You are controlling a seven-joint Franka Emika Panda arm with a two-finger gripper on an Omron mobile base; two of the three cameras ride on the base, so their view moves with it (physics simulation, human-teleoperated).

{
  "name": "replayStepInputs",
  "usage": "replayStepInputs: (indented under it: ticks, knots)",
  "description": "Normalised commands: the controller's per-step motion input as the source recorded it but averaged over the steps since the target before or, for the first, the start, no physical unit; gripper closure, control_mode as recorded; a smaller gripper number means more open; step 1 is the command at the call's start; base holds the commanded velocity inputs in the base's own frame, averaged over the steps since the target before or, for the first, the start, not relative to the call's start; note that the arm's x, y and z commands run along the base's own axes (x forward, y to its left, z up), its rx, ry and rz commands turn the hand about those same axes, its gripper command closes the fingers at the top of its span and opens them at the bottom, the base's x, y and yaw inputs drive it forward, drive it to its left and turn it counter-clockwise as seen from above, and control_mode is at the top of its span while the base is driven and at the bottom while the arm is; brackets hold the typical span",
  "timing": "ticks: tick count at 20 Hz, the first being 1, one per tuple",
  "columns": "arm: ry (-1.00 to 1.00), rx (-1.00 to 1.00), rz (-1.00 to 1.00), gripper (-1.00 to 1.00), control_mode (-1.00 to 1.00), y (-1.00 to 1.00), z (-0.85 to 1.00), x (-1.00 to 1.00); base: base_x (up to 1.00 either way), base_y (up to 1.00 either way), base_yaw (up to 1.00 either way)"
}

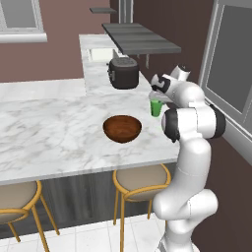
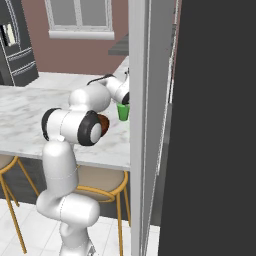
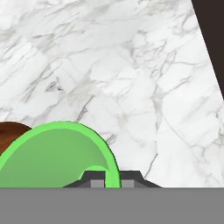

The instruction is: Place the cup inside the bowl on the dining table and move the bowl to any counter.

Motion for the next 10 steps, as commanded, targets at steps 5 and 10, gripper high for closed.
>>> replayStepInputs:
  ticks: [5,10]
  knots:
    - [0.0,0.0,0.0,1.0,-1.0,0.14,0.0,0.0,0.0,0.0,0.0]
    - [0.0,0.0,0.0,1.0,-1.0,0.21,0.02,0.0,0.0,0.0,0.0]
